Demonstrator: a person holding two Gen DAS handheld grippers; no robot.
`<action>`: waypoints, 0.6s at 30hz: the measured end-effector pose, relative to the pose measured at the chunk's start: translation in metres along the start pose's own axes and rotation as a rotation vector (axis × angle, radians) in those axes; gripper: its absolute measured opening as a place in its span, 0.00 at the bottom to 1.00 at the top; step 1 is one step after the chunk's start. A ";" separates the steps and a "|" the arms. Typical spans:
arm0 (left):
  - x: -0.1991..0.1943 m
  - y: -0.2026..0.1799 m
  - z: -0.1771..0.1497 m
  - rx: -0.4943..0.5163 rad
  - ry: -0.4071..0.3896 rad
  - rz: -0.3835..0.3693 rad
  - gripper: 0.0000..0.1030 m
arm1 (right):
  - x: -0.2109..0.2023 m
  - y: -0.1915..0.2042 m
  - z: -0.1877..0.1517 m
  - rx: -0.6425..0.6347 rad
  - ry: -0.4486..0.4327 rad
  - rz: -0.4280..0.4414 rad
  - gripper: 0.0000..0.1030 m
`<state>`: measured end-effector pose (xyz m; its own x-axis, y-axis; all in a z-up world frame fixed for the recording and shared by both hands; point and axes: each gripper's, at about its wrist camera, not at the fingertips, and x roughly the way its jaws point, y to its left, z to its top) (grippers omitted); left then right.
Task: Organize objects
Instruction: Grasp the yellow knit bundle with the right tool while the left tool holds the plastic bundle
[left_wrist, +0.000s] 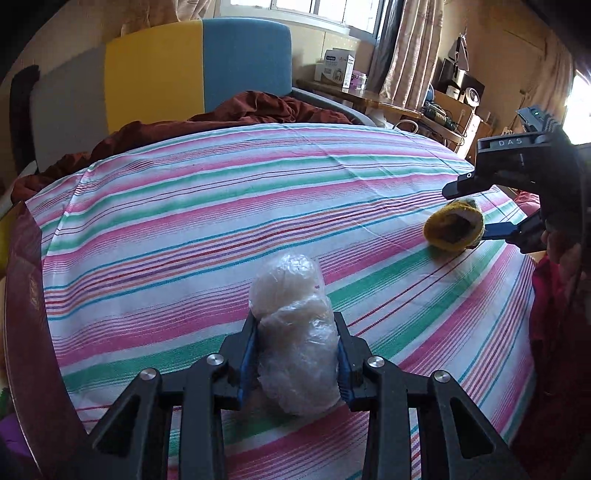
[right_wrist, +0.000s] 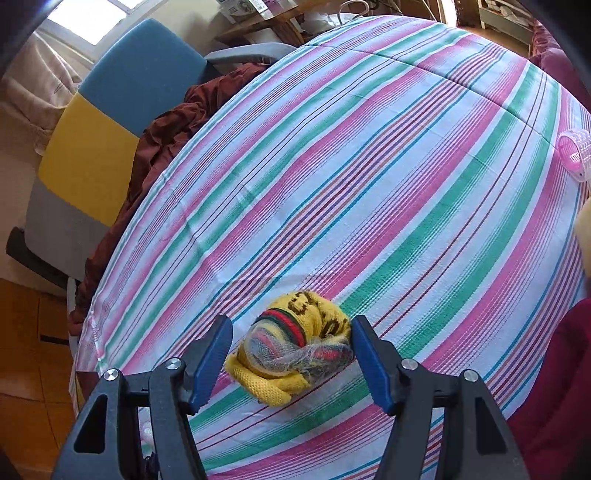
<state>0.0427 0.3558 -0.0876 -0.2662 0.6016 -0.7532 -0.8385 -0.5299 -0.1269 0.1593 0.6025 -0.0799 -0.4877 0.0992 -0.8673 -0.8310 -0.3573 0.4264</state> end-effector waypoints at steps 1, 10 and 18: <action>0.000 0.000 0.000 -0.001 -0.003 -0.001 0.36 | 0.001 0.002 0.000 -0.014 0.002 -0.008 0.70; 0.002 0.001 -0.001 -0.009 -0.017 -0.017 0.37 | 0.012 0.011 -0.003 -0.078 0.031 -0.085 0.71; 0.001 0.004 -0.002 -0.017 -0.022 -0.029 0.37 | 0.023 0.048 -0.017 -0.318 0.052 -0.115 0.41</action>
<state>0.0401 0.3530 -0.0904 -0.2526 0.6294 -0.7349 -0.8379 -0.5221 -0.1591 0.1125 0.5716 -0.0840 -0.3741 0.1110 -0.9207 -0.7509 -0.6189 0.2305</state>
